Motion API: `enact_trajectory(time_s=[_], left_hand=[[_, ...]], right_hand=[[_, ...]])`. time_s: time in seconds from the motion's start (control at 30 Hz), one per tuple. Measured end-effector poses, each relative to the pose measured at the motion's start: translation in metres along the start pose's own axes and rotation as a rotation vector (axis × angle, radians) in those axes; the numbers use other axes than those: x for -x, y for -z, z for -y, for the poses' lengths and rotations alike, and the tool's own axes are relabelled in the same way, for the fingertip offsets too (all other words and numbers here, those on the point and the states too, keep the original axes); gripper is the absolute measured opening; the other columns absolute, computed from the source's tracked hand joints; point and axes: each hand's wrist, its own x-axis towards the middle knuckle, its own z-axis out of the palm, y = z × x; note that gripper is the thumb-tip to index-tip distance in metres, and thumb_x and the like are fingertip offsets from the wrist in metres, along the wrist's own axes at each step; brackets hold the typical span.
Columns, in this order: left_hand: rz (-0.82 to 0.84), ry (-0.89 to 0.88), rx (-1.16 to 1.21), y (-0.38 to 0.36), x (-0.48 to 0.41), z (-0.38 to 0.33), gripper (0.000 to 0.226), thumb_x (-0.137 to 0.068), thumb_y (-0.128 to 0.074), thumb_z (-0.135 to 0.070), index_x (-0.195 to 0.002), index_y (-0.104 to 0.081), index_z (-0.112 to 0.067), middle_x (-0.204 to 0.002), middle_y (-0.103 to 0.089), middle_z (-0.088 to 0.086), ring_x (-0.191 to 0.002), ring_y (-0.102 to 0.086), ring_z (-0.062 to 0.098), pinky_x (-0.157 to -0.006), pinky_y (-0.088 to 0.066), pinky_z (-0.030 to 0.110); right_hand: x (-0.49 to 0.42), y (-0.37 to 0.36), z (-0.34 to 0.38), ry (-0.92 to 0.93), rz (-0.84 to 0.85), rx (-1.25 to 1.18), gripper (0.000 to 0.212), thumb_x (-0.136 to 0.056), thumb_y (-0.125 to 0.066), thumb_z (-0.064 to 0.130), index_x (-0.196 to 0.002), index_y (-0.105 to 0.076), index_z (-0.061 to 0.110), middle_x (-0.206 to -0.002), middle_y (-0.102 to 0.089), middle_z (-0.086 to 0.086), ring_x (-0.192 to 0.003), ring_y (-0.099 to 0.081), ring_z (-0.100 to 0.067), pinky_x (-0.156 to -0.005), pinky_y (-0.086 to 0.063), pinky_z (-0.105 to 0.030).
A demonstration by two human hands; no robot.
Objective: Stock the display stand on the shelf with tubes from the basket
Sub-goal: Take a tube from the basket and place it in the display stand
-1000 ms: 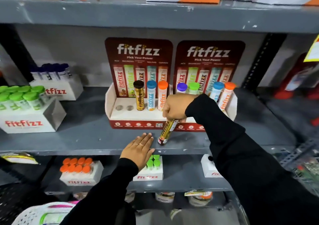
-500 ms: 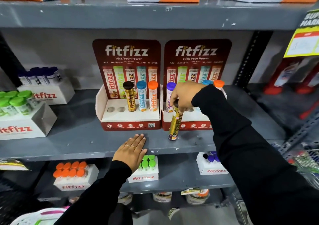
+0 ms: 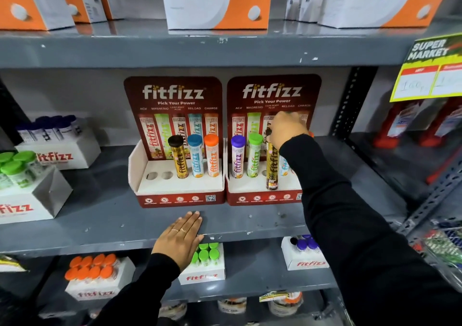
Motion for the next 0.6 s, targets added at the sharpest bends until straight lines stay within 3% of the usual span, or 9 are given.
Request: enact_trajectory(time_s=[0.13, 0.23, 0.43, 0.6], left_hand=[[-0.017, -0.012, -0.036, 0.0, 0.0, 0.0, 0.071, -0.101, -0.009, -0.041, -0.106, -0.068, -0.002, -0.111, -0.067, 0.011, -0.098, -0.066, 0.026, -0.098, -0.028, 0.027], [-0.036, -0.025, -0.056, -0.001, 0.0, 0.002, 0.07, -0.101, -0.01, -0.041, -0.106, -0.068, -0.003, -0.111, -0.067, 0.011, -0.098, -0.065, 0.026, -0.106, -0.015, 0.021], [-0.055, -0.049, -0.079, -0.001, -0.002, 0.002, 0.071, -0.101, -0.009, -0.041, -0.105, -0.069, -0.003, -0.11, -0.067, 0.011, -0.096, -0.066, 0.026, -0.108, -0.008, 0.018], [-0.059, -0.056, -0.07, -0.003, -0.002, 0.004, 0.07, -0.101, -0.01, -0.042, -0.107, -0.068, -0.003, -0.112, -0.067, 0.012, -0.097, -0.066, 0.026, -0.109, -0.006, 0.018]], right_hand=[[-0.005, -0.01, -0.003, -0.042, -0.054, -0.066, 0.021, -0.096, -0.048, 0.0, -0.112, -0.061, -0.002, -0.117, -0.06, -0.02, -0.105, -0.062, -0.035, -0.085, -0.052, -0.039], [-0.011, -0.018, -0.005, -0.019, -0.055, -0.063, 0.022, -0.096, -0.046, 0.0, -0.108, -0.064, 0.0, -0.112, -0.065, -0.018, -0.102, -0.063, -0.034, -0.078, -0.052, -0.037], [-0.018, -0.019, -0.008, -0.046, -0.064, -0.166, 0.026, -0.097, -0.052, 0.004, -0.12, -0.061, 0.001, -0.119, -0.061, -0.022, -0.105, -0.062, -0.037, -0.091, -0.055, -0.044], [-0.019, -0.018, -0.013, -0.028, -0.077, -0.141, 0.026, -0.097, -0.052, 0.004, -0.121, -0.062, 0.004, -0.121, -0.061, -0.021, -0.108, -0.061, -0.036, -0.091, -0.054, -0.042]])
